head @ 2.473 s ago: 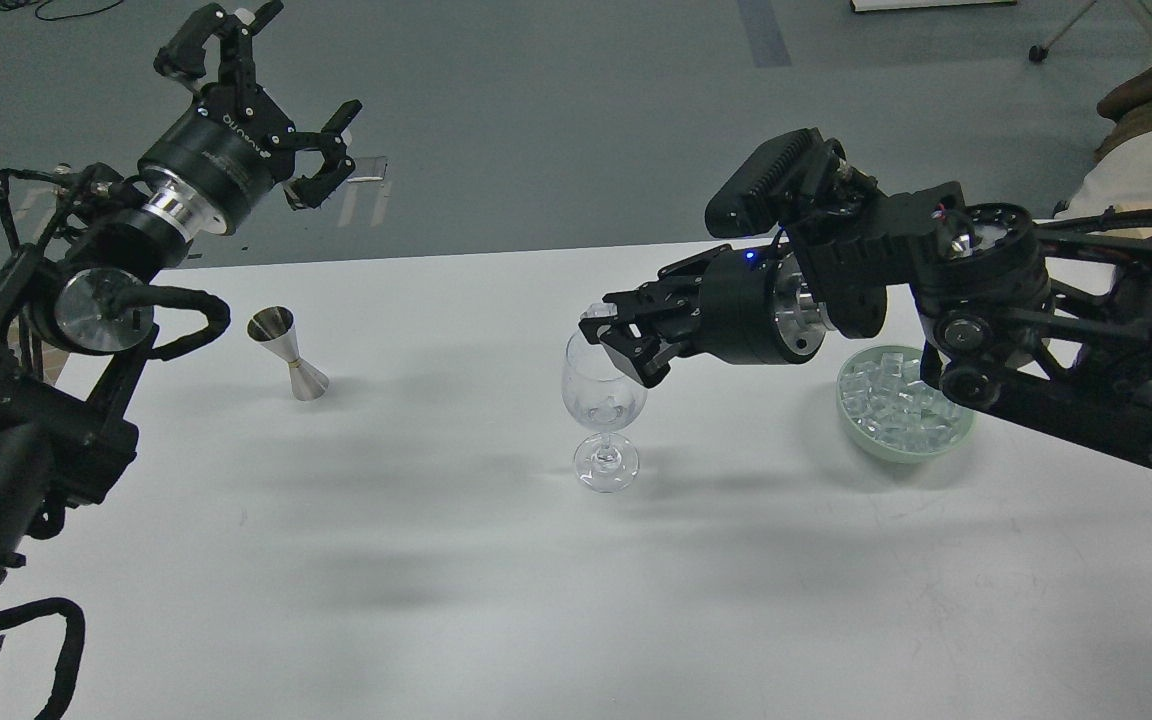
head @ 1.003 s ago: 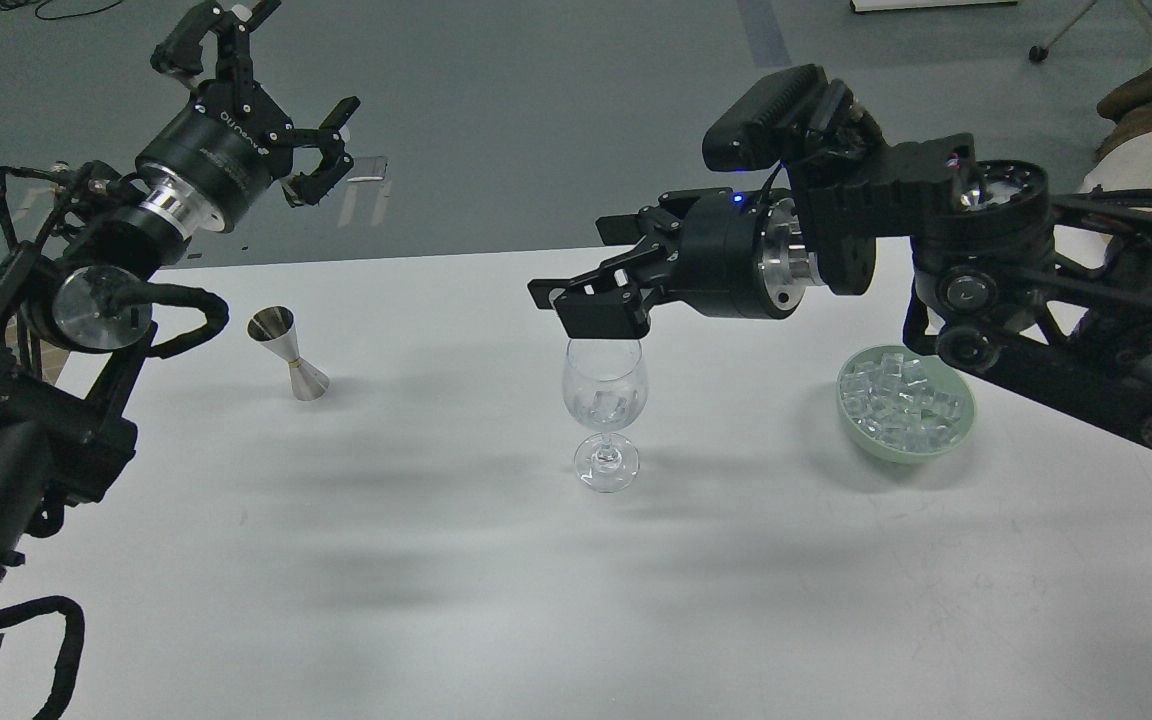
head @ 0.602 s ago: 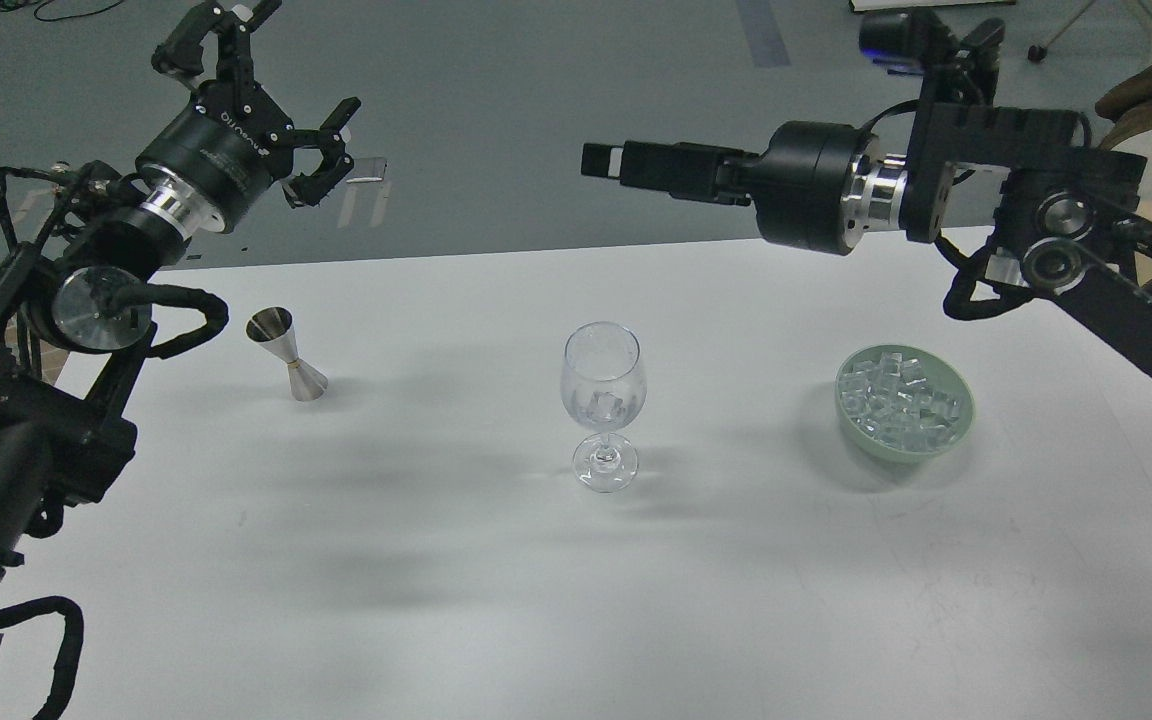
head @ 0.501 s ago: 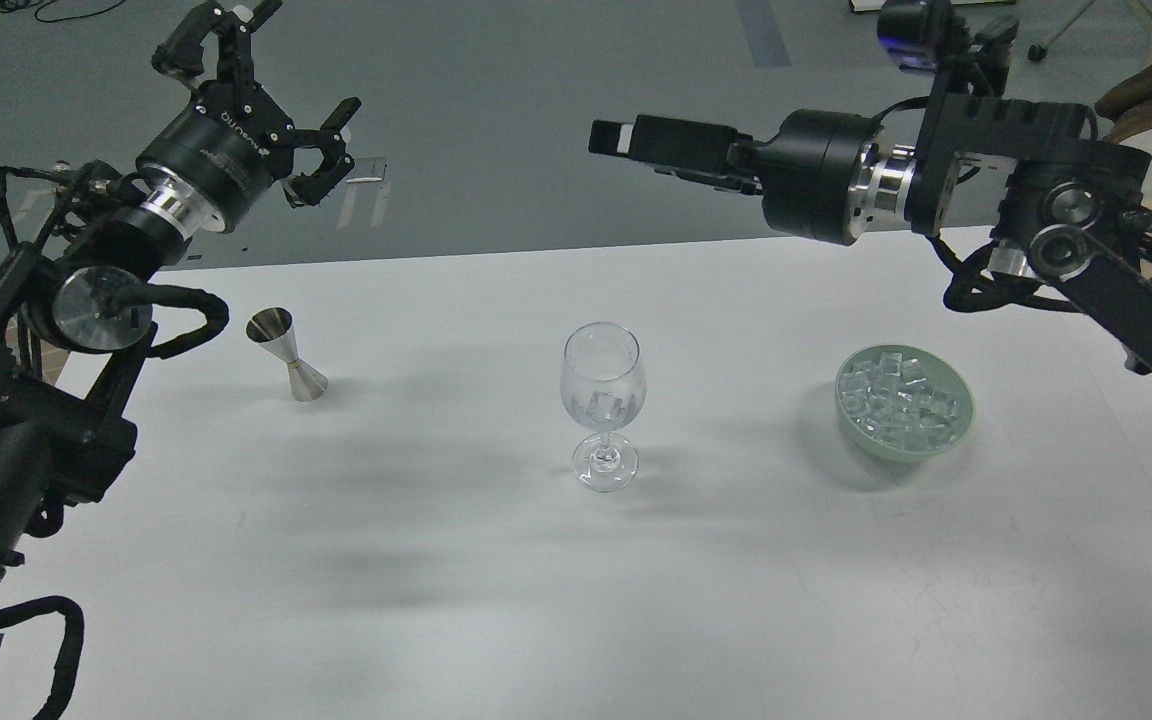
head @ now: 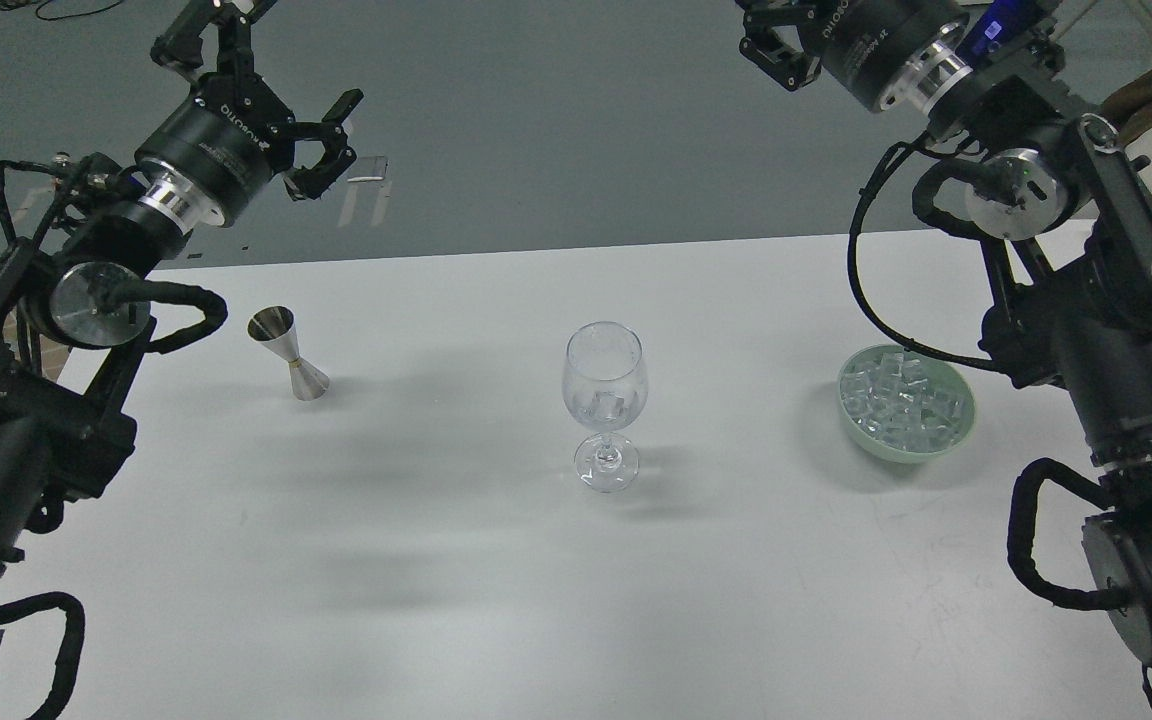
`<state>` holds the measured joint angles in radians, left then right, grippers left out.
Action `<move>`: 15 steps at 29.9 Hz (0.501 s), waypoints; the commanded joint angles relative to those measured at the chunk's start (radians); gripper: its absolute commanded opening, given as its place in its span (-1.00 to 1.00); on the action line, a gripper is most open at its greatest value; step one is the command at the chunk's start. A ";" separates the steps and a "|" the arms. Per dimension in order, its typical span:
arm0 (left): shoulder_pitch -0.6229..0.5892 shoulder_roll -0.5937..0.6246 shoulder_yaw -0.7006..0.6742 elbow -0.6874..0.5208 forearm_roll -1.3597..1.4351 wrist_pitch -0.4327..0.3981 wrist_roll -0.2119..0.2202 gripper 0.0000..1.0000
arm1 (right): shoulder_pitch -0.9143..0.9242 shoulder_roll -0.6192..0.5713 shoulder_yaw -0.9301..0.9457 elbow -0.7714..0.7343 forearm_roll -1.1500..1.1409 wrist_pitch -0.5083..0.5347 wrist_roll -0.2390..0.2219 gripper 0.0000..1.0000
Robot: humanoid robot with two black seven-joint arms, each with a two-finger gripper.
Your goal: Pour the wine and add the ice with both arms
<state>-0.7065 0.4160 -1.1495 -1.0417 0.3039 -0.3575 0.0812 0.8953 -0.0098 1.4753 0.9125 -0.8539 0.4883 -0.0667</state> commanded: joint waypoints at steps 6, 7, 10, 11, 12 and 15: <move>-0.017 0.000 -0.001 0.000 -0.005 -0.029 0.000 0.96 | 0.146 0.010 -0.013 -0.311 0.268 0.000 -0.067 0.98; -0.017 -0.002 -0.004 0.000 -0.006 -0.034 -0.001 0.96 | 0.152 0.010 -0.012 -0.337 0.269 0.000 -0.065 0.97; -0.016 -0.005 -0.021 0.000 -0.015 -0.038 -0.001 0.96 | 0.154 0.010 -0.010 -0.354 0.271 0.000 -0.067 0.97; -0.016 -0.006 -0.024 0.000 -0.019 -0.038 -0.001 0.96 | 0.154 0.010 -0.010 -0.354 0.271 0.000 -0.065 0.98; -0.014 -0.006 -0.024 0.000 -0.028 -0.038 -0.001 0.96 | 0.154 0.010 -0.007 -0.353 0.273 0.000 -0.065 0.98; -0.013 -0.014 -0.024 0.002 -0.034 -0.038 -0.001 0.96 | 0.154 0.010 -0.006 -0.353 0.308 0.000 -0.065 0.98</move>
<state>-0.7224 0.4083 -1.1725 -1.0422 0.2767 -0.3952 0.0796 1.0490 0.0001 1.4672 0.5606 -0.5725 0.4886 -0.1324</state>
